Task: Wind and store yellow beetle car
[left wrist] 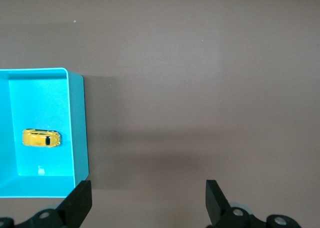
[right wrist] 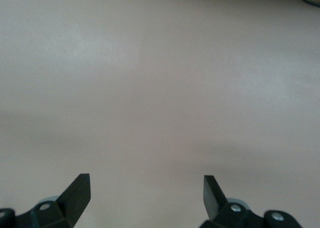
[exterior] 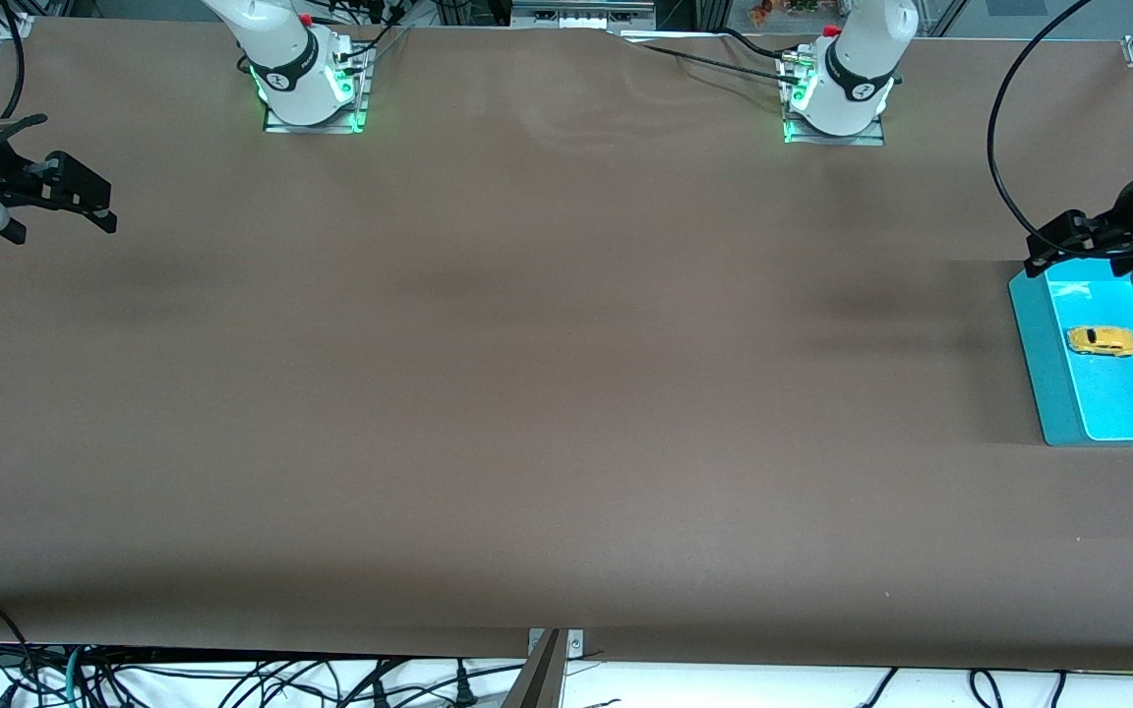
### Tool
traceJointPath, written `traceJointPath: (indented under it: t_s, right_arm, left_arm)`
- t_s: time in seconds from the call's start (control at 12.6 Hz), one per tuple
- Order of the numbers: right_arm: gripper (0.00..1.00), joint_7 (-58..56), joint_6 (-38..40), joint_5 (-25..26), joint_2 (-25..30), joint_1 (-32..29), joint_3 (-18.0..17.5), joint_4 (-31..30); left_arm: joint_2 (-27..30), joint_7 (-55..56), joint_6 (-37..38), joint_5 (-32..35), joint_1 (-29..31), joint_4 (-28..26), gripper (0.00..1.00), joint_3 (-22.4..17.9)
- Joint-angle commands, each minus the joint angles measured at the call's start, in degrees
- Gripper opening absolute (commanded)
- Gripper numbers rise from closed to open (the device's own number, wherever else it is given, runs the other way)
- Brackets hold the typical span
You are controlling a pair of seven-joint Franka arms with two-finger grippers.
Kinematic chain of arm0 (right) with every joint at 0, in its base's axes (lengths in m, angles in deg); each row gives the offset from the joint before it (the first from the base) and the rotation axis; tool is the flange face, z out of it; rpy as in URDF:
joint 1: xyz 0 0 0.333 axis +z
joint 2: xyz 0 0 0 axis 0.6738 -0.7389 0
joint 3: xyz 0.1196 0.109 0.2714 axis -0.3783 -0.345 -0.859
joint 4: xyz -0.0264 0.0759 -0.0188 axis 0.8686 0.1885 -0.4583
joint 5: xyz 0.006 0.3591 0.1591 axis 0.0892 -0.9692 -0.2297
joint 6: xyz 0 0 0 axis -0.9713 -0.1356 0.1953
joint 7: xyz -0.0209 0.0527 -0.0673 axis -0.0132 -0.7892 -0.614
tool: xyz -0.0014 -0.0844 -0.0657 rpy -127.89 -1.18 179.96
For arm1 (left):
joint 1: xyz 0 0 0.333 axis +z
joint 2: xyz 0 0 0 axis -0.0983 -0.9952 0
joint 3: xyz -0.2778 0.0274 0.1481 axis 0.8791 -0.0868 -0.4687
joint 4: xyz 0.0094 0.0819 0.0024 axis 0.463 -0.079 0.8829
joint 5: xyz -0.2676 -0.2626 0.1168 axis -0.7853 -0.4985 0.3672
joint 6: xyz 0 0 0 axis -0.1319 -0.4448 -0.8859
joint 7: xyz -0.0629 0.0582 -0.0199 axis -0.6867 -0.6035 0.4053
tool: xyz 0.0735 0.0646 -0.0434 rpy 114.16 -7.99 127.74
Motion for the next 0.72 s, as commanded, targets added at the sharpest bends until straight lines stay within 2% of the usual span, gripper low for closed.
traceJointPath:
  t_s: [0.0, 0.64]
  right_arm:
    - [1.0, 0.72, 0.96, 0.61, -0.29, 0.3, 0.21, 1.21]
    - [1.0, 0.81, 0.96, 0.61, -0.21, 0.3, 0.21, 1.21]
  left_arm:
    - [2.18, 0.72, -1.29, -0.85, -0.96, -2.73, 1.0, -0.71]
    - [1.21, 0.01, -0.58, -0.76, -0.96, -1.41, 1.0, -0.62]
